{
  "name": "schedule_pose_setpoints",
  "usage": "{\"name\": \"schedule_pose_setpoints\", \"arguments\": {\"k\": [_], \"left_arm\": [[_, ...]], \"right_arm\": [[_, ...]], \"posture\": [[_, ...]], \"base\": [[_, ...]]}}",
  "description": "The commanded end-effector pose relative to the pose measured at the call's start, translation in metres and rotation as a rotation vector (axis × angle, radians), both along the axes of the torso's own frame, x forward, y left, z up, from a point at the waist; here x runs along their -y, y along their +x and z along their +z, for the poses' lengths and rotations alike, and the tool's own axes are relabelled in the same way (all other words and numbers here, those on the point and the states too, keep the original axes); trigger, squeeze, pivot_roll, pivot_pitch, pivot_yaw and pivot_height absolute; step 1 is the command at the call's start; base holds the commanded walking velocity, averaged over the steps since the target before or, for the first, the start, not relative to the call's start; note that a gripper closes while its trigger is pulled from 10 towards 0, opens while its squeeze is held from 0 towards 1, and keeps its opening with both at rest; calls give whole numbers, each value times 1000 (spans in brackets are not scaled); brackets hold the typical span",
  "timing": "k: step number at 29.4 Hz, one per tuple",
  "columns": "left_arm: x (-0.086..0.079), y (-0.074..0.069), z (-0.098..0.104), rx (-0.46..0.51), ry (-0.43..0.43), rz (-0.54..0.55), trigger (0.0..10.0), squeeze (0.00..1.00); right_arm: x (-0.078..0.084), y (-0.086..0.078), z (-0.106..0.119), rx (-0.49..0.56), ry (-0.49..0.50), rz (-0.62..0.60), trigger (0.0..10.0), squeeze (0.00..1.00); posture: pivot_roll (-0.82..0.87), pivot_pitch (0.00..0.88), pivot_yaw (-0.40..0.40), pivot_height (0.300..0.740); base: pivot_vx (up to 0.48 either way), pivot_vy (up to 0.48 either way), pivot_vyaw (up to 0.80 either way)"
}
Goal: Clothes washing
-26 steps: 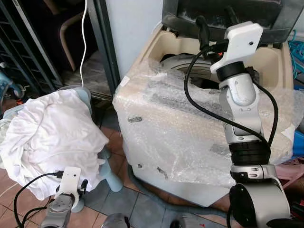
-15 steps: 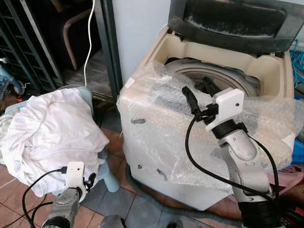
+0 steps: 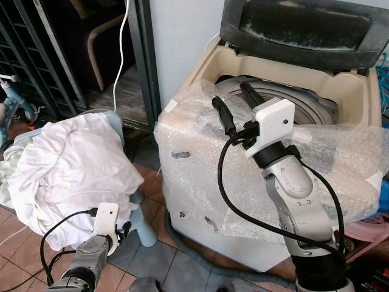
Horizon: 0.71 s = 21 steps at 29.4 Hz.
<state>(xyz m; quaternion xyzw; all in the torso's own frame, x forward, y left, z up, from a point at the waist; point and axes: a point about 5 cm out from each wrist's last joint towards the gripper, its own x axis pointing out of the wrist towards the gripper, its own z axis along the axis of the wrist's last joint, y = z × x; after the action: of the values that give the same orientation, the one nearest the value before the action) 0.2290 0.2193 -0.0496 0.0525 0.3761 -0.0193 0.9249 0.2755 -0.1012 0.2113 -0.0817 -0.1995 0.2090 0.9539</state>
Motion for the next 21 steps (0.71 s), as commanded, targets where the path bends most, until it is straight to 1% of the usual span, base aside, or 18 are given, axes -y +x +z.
{"name": "schedule_pose_setpoints", "arguments": {"k": [1, 4, 7, 9, 12, 15, 18, 21], "left_arm": [[-6, -7, -3, -13, 21, 22, 10000, 0], [-9, -7, -2, 2, 30, 43, 10000, 0], [-14, -5, 2, 46, 26, 65, 10000, 0], [-16, -5, 2, 45, 33, 66, 10000, 0], [-17, -2, 5, 68, 43, 75, 10000, 0], [-16, 4, 10, 115, 15, 102, 10000, 0], [-14, 4, 9, 119, -14, 116, 10000, 0], [-13, 2, 8, 112, -16, 117, 10000, 0]], "right_arm": [[-1, -1, 4, 17, -4, -12, 10000, 0], [1, -1, 5, 21, -2, -28, 10000, 0], [2, 0, 9, 47, -7, -43, 10000, 0], [1, 2, 14, 63, 8, -49, 10000, 0], [0, 4, 17, 70, 15, -45, 10000, 0], [-1, 6, 17, 62, 23, -36, 10000, 0], [-2, 7, 11, 27, 28, -30, 10000, 0], [-3, 7, 8, 14, 30, -25, 10000, 0]], "posture": [[-73, 0, 25, 740], [-79, 0, 32, 740], [-83, 0, 44, 740], [-81, 0, 47, 740], [-84, 0, 48, 740], [-82, 0, 49, 740], [-73, 0, 48, 740], [-74, 0, 48, 740]], "base": [[0, 0, 800], [0, 0, 800], [0, 0, 800], [0, 0, 800], [0, 0, 800], [0, 0, 800], [0, 0, 0], [0, 358, 0]]}}
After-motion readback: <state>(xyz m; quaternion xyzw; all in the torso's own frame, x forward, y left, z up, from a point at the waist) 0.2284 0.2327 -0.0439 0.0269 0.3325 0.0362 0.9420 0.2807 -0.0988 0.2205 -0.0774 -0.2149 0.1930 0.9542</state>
